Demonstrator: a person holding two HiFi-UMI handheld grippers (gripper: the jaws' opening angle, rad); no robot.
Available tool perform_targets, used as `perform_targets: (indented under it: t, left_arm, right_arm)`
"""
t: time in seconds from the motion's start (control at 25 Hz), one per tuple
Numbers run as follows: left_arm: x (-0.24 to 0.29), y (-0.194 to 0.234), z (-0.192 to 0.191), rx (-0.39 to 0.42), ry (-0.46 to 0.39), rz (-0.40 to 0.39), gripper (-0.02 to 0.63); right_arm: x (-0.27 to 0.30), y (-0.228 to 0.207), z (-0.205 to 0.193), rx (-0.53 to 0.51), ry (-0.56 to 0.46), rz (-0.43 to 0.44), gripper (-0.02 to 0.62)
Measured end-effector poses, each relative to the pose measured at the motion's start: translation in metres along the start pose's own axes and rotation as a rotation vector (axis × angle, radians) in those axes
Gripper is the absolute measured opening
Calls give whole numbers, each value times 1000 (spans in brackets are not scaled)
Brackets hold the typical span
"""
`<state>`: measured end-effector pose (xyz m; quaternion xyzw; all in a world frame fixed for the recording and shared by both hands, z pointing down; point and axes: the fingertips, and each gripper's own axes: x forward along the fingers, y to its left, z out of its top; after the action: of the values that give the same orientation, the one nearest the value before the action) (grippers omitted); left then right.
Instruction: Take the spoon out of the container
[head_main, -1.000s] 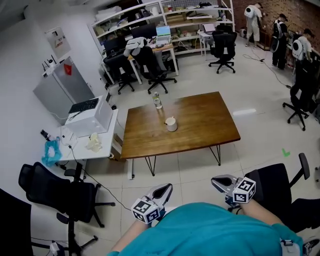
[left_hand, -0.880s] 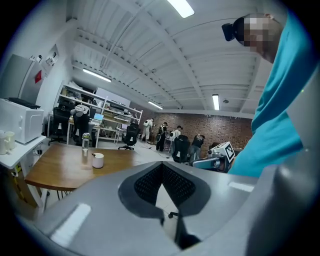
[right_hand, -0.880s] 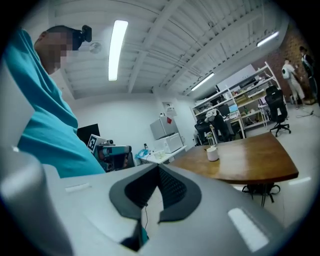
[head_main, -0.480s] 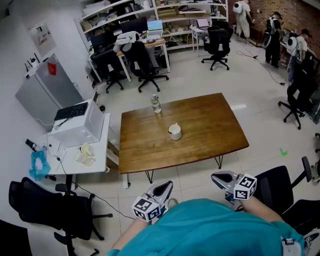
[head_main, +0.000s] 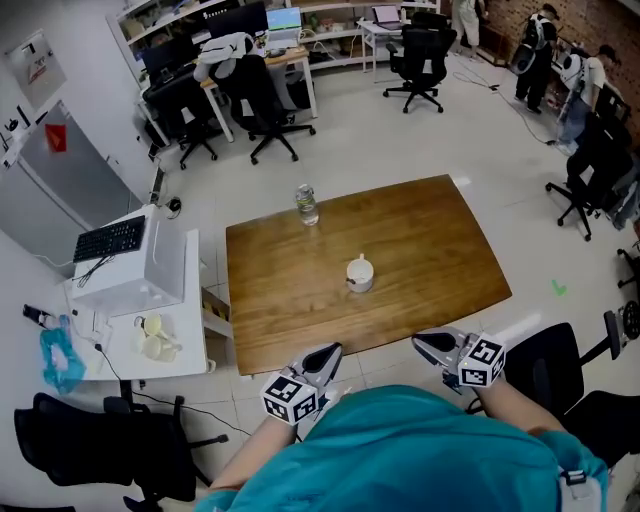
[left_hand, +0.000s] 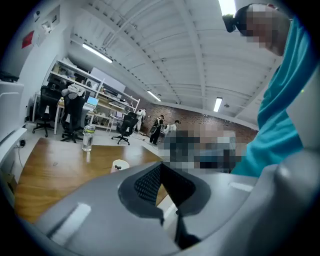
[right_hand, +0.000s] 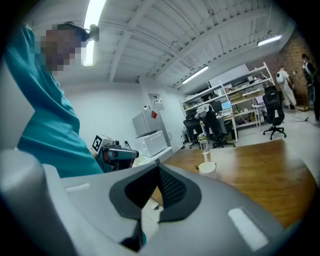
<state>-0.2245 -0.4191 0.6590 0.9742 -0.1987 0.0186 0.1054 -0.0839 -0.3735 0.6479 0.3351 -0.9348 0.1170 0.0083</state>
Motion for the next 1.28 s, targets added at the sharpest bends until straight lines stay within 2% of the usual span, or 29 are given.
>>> perform_targets:
  t: [0.12,0.28,0.44,0.56,0.68,0.8,0.92,1.12,1.28]
  left_arm:
    - [34,27,0,-34,35,38,0]
    - [102,65,-12,-121,98,141,25]
    - [163,104,-42,-312,167,267,84]
    - [195,146,-75,-536,169,352,136]
    - [212,189,-103,-725,168,416,177]
    - [226,217,-132,-833,232,442,225]
    - [241,230,-147,-898,294,424,239]
    - [249,238,-149,-924,386,398,235]
    - [249,236,-142,-901,445,422,146]
  right_arm:
    - [5,-41,5,32,-4,19,2]
    - [-6,-109,24,33,-37,106,2]
    - [-18,-177,39,50,-57,204,2]
    - [-12,-222,36,54,-48,251,2]
    - [3,-246,33,75,-42,269,2]
    - [17,-258,30,83,-32,261,2]
    - [26,-268,31,107,-22,220,2]
    - [35,-263,37,125,-6,149,2]
    - [32,-259,47,134,-11,112,2]
